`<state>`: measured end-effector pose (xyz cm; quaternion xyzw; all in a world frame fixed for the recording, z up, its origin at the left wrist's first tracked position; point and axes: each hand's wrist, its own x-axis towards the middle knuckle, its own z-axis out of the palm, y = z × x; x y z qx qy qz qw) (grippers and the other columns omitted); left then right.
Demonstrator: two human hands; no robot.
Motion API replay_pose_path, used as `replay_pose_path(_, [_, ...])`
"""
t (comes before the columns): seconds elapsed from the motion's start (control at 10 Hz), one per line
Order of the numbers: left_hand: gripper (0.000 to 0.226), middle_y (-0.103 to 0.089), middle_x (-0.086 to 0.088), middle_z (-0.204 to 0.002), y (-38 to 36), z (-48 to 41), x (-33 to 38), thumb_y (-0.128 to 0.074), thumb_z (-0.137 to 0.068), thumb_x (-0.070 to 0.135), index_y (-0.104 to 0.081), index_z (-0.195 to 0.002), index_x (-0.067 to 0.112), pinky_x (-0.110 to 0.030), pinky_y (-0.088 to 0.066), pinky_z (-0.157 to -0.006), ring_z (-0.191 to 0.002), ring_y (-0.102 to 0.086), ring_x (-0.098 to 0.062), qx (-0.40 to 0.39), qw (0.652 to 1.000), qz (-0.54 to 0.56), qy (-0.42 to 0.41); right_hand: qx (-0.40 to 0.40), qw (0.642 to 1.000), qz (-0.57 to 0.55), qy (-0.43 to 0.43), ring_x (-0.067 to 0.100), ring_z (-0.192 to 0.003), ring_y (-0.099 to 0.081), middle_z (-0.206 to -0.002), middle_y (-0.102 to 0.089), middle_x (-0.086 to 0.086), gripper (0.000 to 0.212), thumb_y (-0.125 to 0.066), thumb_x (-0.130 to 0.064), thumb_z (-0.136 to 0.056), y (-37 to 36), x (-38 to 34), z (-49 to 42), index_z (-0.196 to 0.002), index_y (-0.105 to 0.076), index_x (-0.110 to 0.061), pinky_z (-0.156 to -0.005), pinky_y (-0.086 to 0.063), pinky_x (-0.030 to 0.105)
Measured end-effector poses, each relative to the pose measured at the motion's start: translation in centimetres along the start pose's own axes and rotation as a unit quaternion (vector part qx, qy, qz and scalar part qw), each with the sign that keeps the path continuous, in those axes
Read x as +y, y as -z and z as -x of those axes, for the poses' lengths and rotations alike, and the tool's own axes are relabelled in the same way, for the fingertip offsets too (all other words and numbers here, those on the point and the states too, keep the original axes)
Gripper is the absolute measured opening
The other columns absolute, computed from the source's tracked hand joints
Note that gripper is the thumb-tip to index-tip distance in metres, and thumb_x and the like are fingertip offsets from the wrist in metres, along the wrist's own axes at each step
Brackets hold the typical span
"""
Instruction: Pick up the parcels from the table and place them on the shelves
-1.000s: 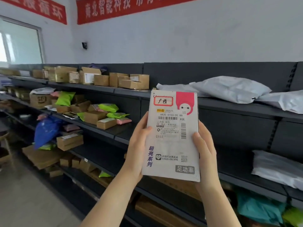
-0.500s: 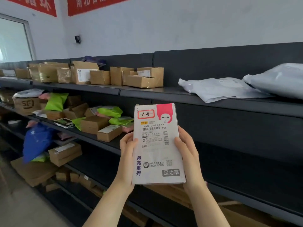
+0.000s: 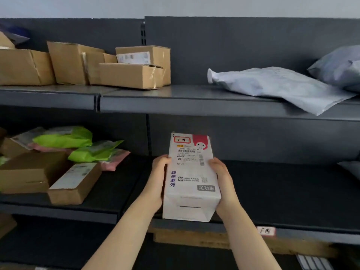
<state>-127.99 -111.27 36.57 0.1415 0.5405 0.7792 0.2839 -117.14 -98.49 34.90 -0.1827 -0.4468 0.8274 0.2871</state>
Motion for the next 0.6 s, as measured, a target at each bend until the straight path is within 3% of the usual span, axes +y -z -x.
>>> replay_pose_path(0.1, [0.036,-0.073,-0.013,-0.084,-0.6,-3.5,-0.6,-0.05,-0.096,0.034,-0.063,-0.119,0.009,-0.029,-0.054,-0.051,-0.067,-0.072,-0.026,0.011,0.997,-0.027,0.068,0.032,0.998,0.014,-0.054,0.043,-0.113,-0.066,-0.125,-0.069,0.022,0.047,-0.062,-0.028,-0.092,0.5,0.4,-3.0,-0.136,-0.054,-0.014,-0.099,-0.048,0.063])
replay_pose_path(0.2, [0.044,-0.067,-0.016,-0.091,-0.9,-6.3,-1.6,-0.05,-0.097,0.025,-0.05,-0.134,0.002,-0.027,-0.05,-0.047,-0.069,-0.065,-0.024,0.025,0.995,-0.057,0.077,0.048,0.993,0.072,-0.08,0.043,-0.114,-0.064,-0.125,-0.068,0.022,0.049,-0.06,-0.036,-0.092,0.8,0.4,-5.6,-0.135,-0.056,-0.014,-0.102,-0.046,0.06])
replay_pose_path(0.3, [0.045,-0.064,-0.023,-0.107,-0.9,-8.5,-2.3,-0.053,-0.096,0.022,-0.049,-0.136,0.001,-0.028,-0.051,-0.05,-0.074,-0.065,-0.025,0.024,0.996,-0.063,0.063,0.047,0.989,0.124,-0.063,0.041,-0.113,-0.065,-0.124,-0.069,0.02,0.046,-0.056,-0.04,-0.095,1.2,0.0,-7.5,-0.135,-0.056,-0.015,-0.103,-0.046,0.058])
replay_pose_path(0.4, [0.04,-0.065,-0.024,-0.109,-1.0,-9.9,-2.4,-0.053,-0.098,0.022,-0.054,-0.131,0.0,-0.031,-0.052,-0.056,-0.078,-0.066,-0.026,0.021,0.996,-0.07,0.049,0.055,0.986,0.144,-0.062,0.04,-0.114,-0.065,-0.125,-0.068,0.019,0.048,-0.055,-0.043,-0.096,1.3,-0.4,-8.7,-0.136,-0.055,-0.017,-0.105,-0.045,0.057])
replay_pose_path(0.5, [0.026,-0.071,-0.017,-0.095,-1.3,-10.2,-2.7,-0.056,-0.096,0.027,-0.065,-0.112,0.009,-0.031,-0.054,-0.059,-0.074,-0.069,-0.024,0.036,0.996,-0.067,0.036,0.069,0.984,0.151,-0.065,0.039,-0.113,-0.066,-0.123,-0.069,0.018,0.049,-0.057,-0.046,-0.094,1.4,-0.3,-9.5,-0.135,-0.056,-0.018,-0.104,-0.045,0.056])
replay_pose_path(0.6, [0.025,-0.072,-0.007,-0.104,-1.1,-10.1,-2.2,-0.053,-0.099,0.035,-0.068,-0.11,0.018,-0.027,-0.053,-0.067,-0.086,-0.071,-0.021,0.124,0.984,-0.125,0.005,0.103,0.977,0.175,-0.062,0.037,-0.12,-0.062,-0.133,-0.063,0.016,0.053,-0.05,-0.052,-0.096,1.7,-0.6,-9.5,-0.141,-0.05,-0.024,-0.108,-0.042,0.054])
